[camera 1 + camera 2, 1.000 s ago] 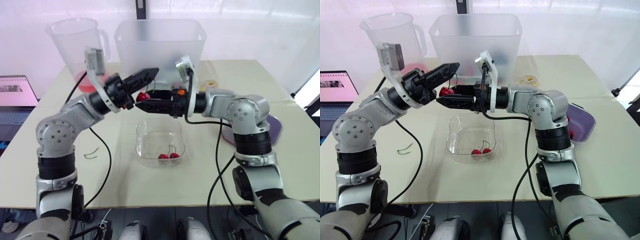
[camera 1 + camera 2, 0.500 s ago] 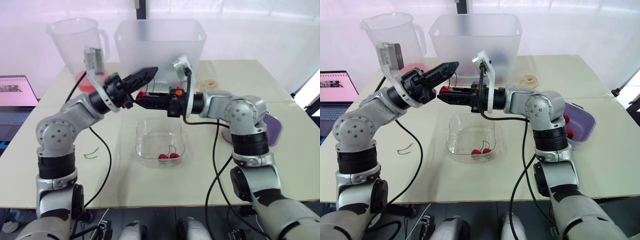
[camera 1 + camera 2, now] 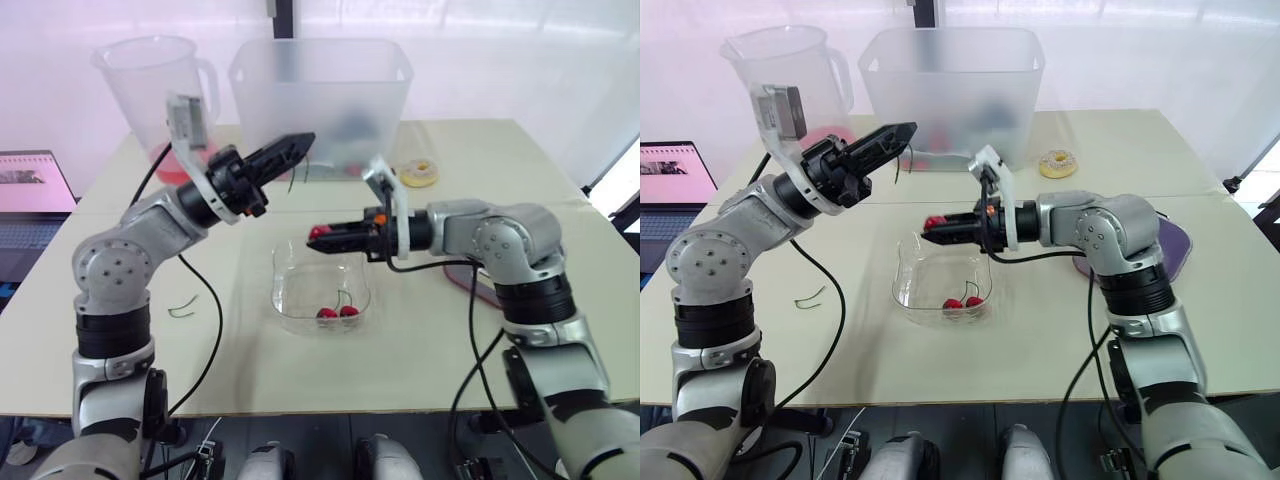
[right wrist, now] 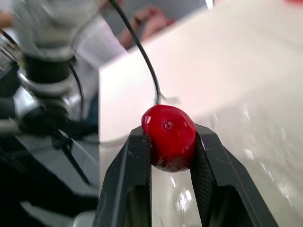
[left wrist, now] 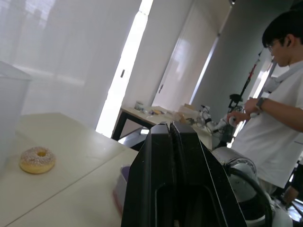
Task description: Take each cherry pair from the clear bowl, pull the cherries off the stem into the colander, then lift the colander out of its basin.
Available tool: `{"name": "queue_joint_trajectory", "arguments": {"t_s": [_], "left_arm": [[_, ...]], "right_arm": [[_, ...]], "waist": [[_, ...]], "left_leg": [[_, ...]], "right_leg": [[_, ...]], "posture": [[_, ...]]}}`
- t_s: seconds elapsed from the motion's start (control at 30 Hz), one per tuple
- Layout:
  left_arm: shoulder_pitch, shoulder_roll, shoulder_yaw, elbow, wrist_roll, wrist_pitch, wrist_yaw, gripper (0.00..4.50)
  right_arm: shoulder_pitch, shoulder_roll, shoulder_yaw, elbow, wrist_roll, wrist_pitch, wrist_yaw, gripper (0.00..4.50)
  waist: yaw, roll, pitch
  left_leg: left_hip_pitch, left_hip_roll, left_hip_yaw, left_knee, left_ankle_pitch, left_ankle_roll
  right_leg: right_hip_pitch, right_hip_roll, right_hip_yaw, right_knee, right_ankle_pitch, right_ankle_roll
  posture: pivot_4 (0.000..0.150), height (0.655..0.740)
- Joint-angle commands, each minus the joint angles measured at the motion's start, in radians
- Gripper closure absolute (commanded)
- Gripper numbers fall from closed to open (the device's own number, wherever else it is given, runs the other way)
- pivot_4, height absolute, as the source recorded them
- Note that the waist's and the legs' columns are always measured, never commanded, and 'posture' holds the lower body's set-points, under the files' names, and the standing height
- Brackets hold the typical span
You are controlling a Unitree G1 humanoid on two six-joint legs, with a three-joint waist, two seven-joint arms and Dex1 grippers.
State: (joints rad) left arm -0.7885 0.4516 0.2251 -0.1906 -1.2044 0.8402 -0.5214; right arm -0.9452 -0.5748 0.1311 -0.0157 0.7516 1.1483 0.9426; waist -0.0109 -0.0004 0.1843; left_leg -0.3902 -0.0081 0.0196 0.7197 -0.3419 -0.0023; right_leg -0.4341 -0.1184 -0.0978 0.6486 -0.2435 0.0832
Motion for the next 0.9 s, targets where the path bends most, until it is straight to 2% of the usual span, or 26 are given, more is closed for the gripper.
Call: {"name": "queue_joint_trajectory", "arguments": {"t_s": [0.03, 0.27, 0.37, 0.43, 0.57, 0.73, 0.9], "left_arm": [[-0.006, 0.002, 0.026, -0.03, -0.009, -0.019, -0.006, 4.5], [0.02, 0.014, 0.035, -0.035, -0.012, -0.015, -0.013, 4.5], [0.045, 0.045, 0.043, -0.029, -0.009, -0.004, -0.035, 4.5], [0.055, 0.062, 0.048, -0.024, -0.009, -0.002, -0.047, 4.5], [0.092, 0.122, 0.056, -0.007, 0.02, 0.0, -0.09, 4.5], [0.123, 0.173, 0.053, -0.012, 0.04, 0.005, -0.14, 4.5], [0.13, 0.171, 0.041, -0.026, 0.042, 0.007, -0.144, 4.5]], "right_arm": [[-0.014, -0.035, -0.037, -0.035, 0.012, -0.005, 0.034, 3.88], [-0.044, -0.225, -0.153, 0.012, 0.011, -0.02, 0.111, 3.88], [-0.012, -0.436, -0.173, 0.077, -0.075, -0.12, 0.214, 3.88], [0.009, -0.528, -0.17, 0.12, -0.117, -0.177, 0.264, 3.88], [0.149, -0.733, -0.144, 0.23, -0.275, -0.376, 0.364, 3.88], [0.264, -0.79, -0.134, 0.376, -0.423, -0.575, 0.371, 3.88], [0.255, -0.698, -0.087, 0.476, -0.521, -0.698, 0.347, 3.88]], "waist": [[0.0, 0.0, 0.0], [0.011, 0.0, 0.0], [0.023, 0.0, 0.001], [0.026, -0.001, 0.001], [0.023, -0.002, 0.001], [0.015, -0.001, 0.002], [0.016, -0.001, 0.001]], "left_leg": [[0.0, 0.0, 0.0, 0.0, 0.0, 0.0], [0.0, 0.0, 0.0, 0.0, 0.0, 0.0], [0.0, 0.0, 0.0, 0.0, 0.0, 0.0], [-0.001, -0.001, 0.0, 0.0, 0.0, 0.0], [0.0, 0.0, 0.002, 0.0, -0.001, 0.001], [0.001, 0.001, 0.003, 0.0, 0.0, 0.001], [0.002, 0.002, 0.003, 0.0, 0.0, 0.0]], "right_leg": [[0.0, 0.0, 0.0, 0.0, 0.0, 0.0], [0.0, -0.001, 0.0, -0.001, 0.0, 0.0], [0.0, 0.0, 0.0, -0.001, 0.0, 0.0], [0.0, 0.0, 0.0, -0.002, 0.0, 0.0], [0.0, 0.0, 0.0, -0.002, 0.0, 0.0], [0.0, 0.0, 0.002, -0.001, 0.0, 0.0], [0.0, 0.0, 0.002, -0.001, 0.0, 0.0]], "posture": [[0.15, 0.6886], [0.15, 0.6886], [0.15, 0.6886], [0.15, 0.6886], [0.15, 0.6886], [0.15, 0.6886], [0.15, 0.6886]]}}
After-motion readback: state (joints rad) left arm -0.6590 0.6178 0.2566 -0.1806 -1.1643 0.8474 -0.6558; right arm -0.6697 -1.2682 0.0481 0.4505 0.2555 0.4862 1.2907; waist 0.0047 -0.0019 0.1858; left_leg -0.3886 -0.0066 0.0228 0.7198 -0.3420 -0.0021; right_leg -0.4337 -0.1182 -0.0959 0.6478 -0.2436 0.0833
